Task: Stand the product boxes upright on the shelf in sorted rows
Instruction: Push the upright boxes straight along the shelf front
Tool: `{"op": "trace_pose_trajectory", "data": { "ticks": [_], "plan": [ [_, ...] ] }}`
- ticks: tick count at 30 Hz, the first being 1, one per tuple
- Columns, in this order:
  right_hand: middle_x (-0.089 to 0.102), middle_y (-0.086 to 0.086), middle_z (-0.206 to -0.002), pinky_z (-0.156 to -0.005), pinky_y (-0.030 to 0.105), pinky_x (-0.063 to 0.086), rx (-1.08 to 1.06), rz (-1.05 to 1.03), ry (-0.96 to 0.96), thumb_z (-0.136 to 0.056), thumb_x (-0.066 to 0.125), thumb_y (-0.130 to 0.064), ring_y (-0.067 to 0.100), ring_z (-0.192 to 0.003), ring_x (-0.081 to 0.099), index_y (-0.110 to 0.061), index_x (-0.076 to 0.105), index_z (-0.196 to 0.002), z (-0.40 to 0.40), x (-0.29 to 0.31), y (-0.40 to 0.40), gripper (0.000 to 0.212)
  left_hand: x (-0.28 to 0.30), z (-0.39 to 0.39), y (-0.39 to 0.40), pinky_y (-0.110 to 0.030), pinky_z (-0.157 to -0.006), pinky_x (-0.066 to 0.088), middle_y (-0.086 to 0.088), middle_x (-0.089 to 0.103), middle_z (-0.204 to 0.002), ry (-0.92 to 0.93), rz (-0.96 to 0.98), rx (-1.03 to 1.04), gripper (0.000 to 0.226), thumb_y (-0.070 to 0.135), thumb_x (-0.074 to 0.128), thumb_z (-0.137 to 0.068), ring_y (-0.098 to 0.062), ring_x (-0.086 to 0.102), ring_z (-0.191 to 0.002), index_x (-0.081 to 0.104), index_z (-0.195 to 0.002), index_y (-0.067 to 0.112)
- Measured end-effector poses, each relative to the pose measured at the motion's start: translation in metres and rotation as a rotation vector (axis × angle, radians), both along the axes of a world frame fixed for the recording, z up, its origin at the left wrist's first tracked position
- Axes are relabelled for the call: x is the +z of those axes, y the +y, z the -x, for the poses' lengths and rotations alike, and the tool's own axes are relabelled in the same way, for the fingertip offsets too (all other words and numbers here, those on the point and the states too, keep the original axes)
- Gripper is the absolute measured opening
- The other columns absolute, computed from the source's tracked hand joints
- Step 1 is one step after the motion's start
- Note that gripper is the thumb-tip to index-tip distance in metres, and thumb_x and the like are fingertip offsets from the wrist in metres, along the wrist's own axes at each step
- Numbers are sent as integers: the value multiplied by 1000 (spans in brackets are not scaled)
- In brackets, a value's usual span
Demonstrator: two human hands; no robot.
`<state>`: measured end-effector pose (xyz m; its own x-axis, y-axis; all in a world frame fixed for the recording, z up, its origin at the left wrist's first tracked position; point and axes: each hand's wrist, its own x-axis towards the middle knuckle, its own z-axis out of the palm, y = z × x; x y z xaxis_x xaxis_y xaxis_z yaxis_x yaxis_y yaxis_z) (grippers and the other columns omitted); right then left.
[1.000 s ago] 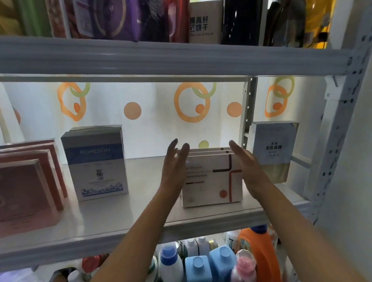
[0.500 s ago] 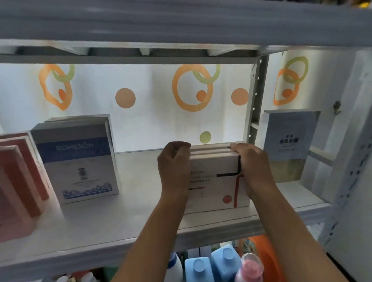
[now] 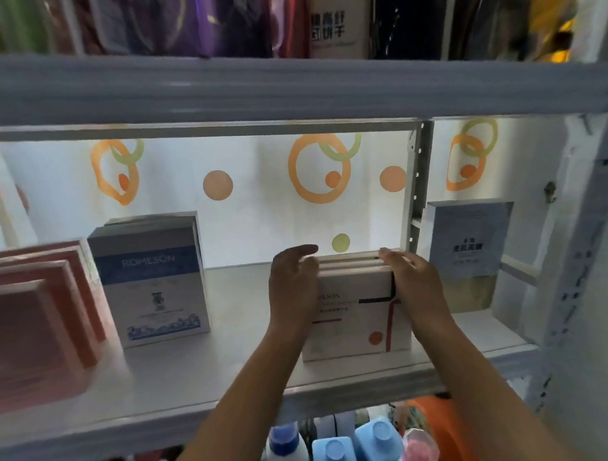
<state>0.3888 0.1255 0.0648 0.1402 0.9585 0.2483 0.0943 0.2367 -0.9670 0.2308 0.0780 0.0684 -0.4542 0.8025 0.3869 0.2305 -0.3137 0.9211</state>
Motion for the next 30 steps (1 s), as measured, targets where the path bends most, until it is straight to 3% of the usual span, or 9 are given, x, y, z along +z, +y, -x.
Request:
{"op": "trace_pose_trajectory", "data": {
  "ticks": [3, 7, 11, 14, 22, 27, 30],
  "plan": [
    [61, 0, -128, -96, 36, 46, -73, -65, -132, -91, 60, -49, 17, -117, 56, -17, 59, -129, -6, 1, -5, 50, 4, 3, -1, -23, -93, 38, 11, 56, -121, 247, -72, 115, 13, 24, 52, -94, -10, 51, -114, 63, -97, 31],
    [61, 1, -131, -92, 29, 43, -84, -165, -241, -92, 60, -48, 11, -112, 55, -18, 54, -133, -7, 8, -10, 52, 6, 2, -3, -41, -106, 37, 7, 56, -128, 610, -117, 247, 17, 28, 53, -93, -14, 48, -121, 65, -104, 24],
    [63, 0, -129, -90, 25, 40, -92, -217, -336, -94, 58, -43, 14, -118, 56, -16, 57, -129, -5, 12, -13, 44, 9, 0, -7, -51, -115, 21, 5, 55, -129, 842, -64, 268, 20, 29, 48, -96, -18, 45, -127, 65, -104, 22],
    [61, -1, -131, -92, 24, 38, -101, -239, -396, -95, 56, -42, 14, -120, 55, -16, 58, -128, -6, 16, -12, 42, 11, -1, -12, -49, -118, 12, 5, 53, -131, 916, -54, 287, 23, 29, 45, -97, -17, 43, -129, 64, -107, 21],
    [55, -1, -135, -94, 24, 33, -135, -338, -545, -97, 54, -38, 16, -127, 49, -17, 57, -127, 4, 38, -19, 37, 16, 6, -17, -50, -117, 15, 3, 54, -132, 995, -80, 298, 23, 29, 46, -97, -19, 44, -129, 64, -108, 19],
    [55, -3, -133, -94, 22, 29, -126, -443, -673, -95, 56, -34, 16, -126, 48, -17, 57, -124, 31, 57, -29, 34, 24, 32, -23, -49, -117, 21, 1, 56, -130, 1004, -99, 335, 22, 28, 48, -97, -20, 47, -127, 64, -108, 18],
    [56, -2, -131, -100, 26, 34, -105, -490, -718, -94, 58, -34, 16, -124, 49, -16, 58, -120, 50, 63, -30, 31, 25, 47, -29, -49, -113, 30, 1, 58, -130, 989, -96, 347, 21, 27, 49, -96, -20, 50, -124, 65, -106, 18]
  ]
}}
